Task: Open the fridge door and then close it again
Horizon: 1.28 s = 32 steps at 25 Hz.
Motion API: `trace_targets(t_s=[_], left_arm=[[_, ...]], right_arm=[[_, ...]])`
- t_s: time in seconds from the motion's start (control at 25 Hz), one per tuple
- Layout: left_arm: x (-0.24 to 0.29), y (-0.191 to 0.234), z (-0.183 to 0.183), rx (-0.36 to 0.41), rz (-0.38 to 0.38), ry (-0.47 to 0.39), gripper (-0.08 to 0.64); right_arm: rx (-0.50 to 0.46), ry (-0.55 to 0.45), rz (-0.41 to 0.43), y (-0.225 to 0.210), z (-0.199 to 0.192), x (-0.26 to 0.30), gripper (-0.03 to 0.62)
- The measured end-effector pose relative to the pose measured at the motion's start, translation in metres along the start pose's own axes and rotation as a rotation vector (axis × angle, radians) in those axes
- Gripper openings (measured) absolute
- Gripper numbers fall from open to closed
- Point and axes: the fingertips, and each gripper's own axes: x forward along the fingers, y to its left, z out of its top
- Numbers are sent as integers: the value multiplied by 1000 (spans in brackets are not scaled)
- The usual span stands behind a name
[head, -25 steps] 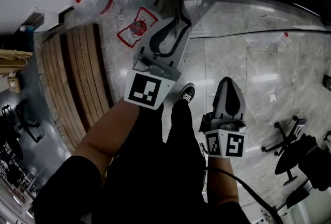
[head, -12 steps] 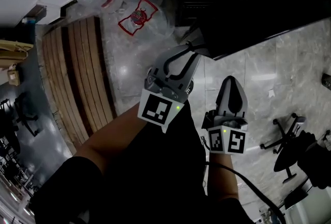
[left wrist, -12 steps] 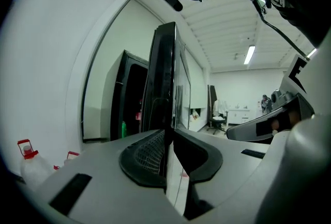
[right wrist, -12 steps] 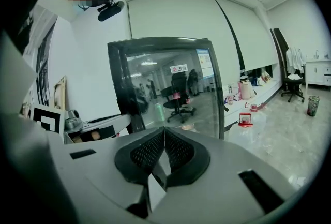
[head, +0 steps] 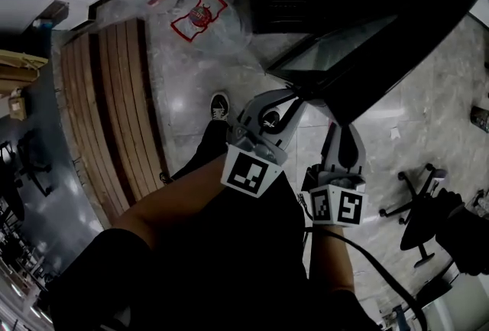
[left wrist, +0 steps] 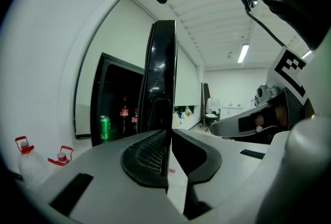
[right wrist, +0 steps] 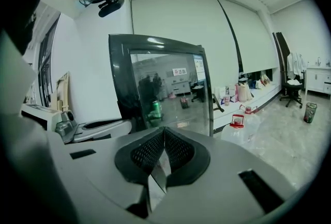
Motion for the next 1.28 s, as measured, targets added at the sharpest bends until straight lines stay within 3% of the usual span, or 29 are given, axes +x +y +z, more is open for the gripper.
trace_targets(t_s=[0.8, 1.28], left_arm=[[0, -13, 0, 7, 32, -8, 35], [8, 52, -4, -1, 77, -6, 48]], right_arm=[[8, 12, 24, -13, -10, -4, 15], [12, 29, 43, -3, -10, 28, 15]])
